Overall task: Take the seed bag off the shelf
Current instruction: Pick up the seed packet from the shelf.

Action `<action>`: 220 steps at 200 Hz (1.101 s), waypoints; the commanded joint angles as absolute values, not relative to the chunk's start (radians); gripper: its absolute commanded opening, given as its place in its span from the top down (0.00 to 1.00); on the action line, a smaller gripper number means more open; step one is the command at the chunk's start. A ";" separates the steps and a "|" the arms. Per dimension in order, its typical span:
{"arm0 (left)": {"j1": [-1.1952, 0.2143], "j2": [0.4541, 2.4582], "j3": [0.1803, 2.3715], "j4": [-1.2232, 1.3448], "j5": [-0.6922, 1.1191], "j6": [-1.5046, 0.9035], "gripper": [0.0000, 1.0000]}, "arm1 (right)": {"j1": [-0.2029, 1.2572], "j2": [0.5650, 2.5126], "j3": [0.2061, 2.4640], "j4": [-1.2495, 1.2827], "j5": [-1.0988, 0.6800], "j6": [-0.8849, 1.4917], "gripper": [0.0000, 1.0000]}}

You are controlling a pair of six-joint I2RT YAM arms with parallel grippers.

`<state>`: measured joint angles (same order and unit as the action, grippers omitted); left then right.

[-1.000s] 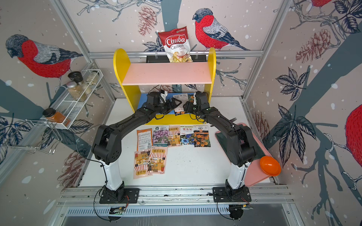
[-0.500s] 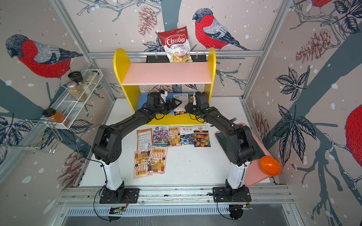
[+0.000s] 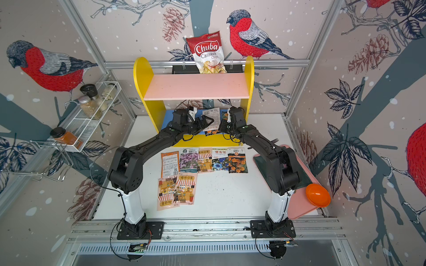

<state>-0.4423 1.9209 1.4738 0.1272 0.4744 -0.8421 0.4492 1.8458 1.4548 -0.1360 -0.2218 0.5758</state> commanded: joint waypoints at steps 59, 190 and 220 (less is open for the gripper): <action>-0.433 1.826 1.448 0.115 0.472 -0.828 0.02 | 0.445 1.775 1.404 -0.083 -0.236 0.587 1.00; -0.433 1.574 1.231 -0.009 0.498 -0.708 0.02 | 0.547 1.494 1.167 -0.001 -0.195 0.575 1.00; -0.434 1.482 1.160 -0.057 0.509 -0.664 0.02 | 0.585 1.402 1.103 -0.005 -0.164 0.587 1.00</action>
